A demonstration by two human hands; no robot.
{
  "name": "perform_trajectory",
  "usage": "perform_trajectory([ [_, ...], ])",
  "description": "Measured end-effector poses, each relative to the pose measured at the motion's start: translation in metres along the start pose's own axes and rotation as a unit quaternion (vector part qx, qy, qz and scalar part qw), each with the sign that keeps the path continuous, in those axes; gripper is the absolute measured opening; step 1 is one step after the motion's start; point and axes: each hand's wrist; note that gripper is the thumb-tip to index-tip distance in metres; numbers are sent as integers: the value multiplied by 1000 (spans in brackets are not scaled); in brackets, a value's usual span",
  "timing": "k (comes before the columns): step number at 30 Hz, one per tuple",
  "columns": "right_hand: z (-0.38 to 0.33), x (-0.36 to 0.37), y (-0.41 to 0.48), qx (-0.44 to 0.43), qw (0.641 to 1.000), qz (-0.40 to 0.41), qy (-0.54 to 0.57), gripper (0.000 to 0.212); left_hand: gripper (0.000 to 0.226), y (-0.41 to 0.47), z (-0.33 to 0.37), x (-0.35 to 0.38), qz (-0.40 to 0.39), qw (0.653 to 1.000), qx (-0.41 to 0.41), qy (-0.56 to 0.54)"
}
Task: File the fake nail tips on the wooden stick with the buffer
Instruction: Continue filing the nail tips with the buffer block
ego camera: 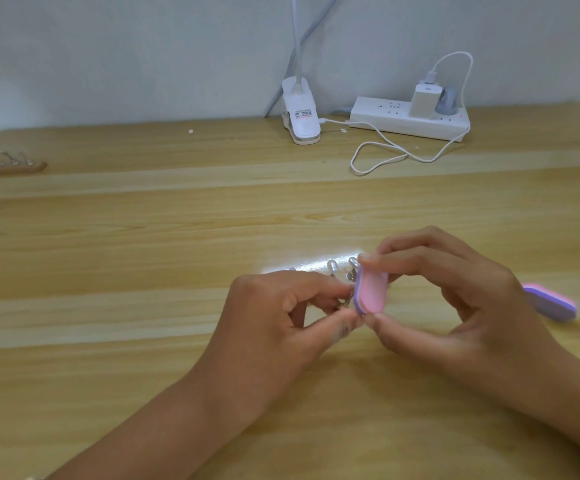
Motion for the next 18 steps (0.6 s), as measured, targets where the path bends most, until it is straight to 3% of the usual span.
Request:
perform_trajectory([
  [4,1,-2,1,11,999,-5,37,34,24,0,1,0,-9,1000,7,13],
  [18,2,-8,2,-1,1000,3,-18,36,17,-2,1,2,-9,1000,-15,-9],
])
Point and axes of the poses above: each hand's wrist, its own y-axis towards the middle knuckle, its own x-axis out of the palm, z = x × y, and after that the axes turned 7 degrees about -z, right-handed
